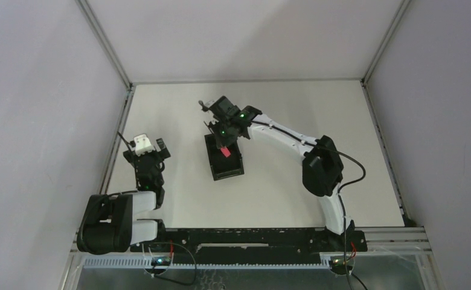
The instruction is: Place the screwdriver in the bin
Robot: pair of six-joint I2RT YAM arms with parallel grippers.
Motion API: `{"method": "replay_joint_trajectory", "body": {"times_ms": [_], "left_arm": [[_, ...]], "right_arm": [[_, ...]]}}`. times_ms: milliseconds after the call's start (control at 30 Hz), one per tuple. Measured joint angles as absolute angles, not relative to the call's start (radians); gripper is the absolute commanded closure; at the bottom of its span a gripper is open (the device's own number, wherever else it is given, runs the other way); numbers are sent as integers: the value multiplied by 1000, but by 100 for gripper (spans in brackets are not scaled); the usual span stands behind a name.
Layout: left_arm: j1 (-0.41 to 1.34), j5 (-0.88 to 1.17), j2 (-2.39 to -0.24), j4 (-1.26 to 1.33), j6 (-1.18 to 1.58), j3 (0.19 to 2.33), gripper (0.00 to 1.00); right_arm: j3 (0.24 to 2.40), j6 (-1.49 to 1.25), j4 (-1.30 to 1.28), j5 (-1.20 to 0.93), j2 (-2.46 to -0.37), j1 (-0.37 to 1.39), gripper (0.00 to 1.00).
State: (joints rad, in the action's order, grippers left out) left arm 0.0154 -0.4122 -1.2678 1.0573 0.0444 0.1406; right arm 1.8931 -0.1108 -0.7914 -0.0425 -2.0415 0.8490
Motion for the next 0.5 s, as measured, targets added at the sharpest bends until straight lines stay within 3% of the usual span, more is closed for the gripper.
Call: {"method": "replay_joint_trajectory", "body": {"times_ms": [33, 233, 500], "left_arm": [[15, -412, -1268, 1057, 44, 141, 2], [15, -412, -1268, 1057, 44, 141, 2], [15, -412, -1268, 1057, 44, 141, 2]], "right_arm": [[1885, -105, -785, -34, -2063, 853, 96], [1814, -100, -776, 0, -2115, 871, 59], [1803, -113, -765, 27, -2090, 872, 36]]}}
